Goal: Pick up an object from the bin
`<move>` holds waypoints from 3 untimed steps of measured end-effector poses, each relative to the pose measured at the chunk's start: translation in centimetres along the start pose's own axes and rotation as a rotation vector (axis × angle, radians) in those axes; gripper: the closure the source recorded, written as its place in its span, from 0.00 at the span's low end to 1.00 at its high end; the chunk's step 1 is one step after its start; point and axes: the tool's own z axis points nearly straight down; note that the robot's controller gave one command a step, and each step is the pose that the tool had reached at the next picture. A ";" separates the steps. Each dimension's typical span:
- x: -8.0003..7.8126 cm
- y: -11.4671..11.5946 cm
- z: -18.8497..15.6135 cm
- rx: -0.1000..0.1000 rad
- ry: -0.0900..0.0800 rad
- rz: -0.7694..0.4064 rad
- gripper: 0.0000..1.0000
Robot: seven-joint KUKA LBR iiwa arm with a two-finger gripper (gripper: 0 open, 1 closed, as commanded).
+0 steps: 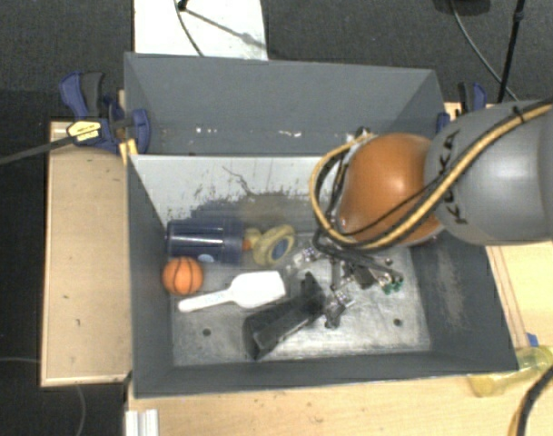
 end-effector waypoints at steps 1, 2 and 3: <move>2.7 0.1 0.6 -0.006 0.009 -0.182 0.00; 1.5 7.6 3.3 0.005 -0.028 -0.254 1.00; 1.5 7.6 3.3 0.005 -0.028 -0.255 1.00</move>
Offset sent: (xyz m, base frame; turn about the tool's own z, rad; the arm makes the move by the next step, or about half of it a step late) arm -0.0552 0.0582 -0.0375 -0.2602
